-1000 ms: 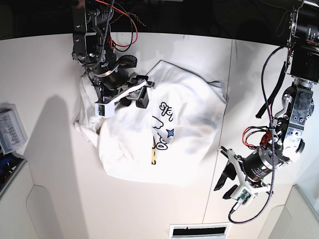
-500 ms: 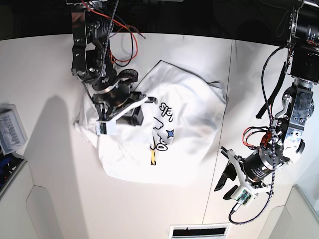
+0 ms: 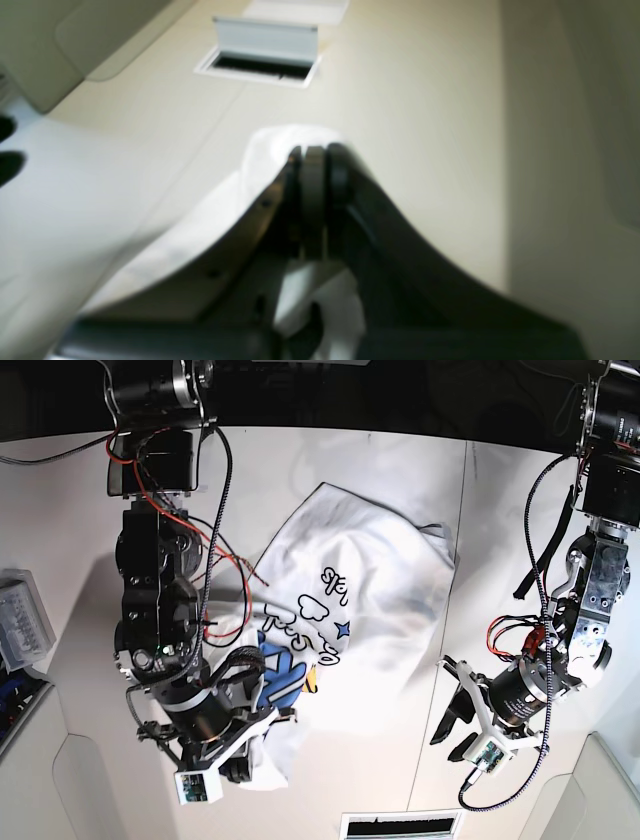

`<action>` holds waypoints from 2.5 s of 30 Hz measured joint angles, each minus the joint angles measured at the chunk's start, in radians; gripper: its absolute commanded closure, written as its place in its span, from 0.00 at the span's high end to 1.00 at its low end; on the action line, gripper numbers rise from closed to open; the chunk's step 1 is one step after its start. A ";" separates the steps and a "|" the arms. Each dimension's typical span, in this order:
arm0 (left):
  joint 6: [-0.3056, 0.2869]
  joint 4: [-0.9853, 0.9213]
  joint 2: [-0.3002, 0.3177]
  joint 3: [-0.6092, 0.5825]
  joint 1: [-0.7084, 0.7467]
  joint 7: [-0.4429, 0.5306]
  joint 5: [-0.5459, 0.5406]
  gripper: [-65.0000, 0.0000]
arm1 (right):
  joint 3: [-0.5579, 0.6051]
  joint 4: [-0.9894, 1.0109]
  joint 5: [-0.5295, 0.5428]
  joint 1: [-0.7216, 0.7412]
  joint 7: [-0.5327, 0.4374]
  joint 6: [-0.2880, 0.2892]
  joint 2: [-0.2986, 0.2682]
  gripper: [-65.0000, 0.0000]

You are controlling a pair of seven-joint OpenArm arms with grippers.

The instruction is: Layout the t-shirt on the table in an organized manner, then fold the t-shirt properly

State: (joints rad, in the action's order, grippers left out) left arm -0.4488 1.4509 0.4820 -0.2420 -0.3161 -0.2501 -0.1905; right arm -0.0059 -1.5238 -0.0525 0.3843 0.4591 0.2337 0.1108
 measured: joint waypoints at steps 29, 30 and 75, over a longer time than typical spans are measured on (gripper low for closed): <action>0.012 0.000 0.000 0.000 0.092 0.002 0.026 0.39 | 0.000 0.450 -0.090 0.349 0.055 -0.076 -0.197 0.19; 0.011 0.000 0.000 0.000 0.094 0.002 0.034 0.39 | 0.000 0.370 -0.089 0.304 0.067 -0.076 -0.197 0.11; -0.247 0.000 -0.119 -0.030 0.267 0.149 0.122 0.00 | -0.013 0.374 -0.101 -0.173 0.017 -0.012 -0.274 0.00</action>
State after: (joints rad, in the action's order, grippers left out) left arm -0.6960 1.4509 0.3634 -0.2722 -0.0494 -0.1013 -0.0685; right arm -0.0185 -1.1496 -0.1535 0.2111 0.4759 0.2214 -0.1635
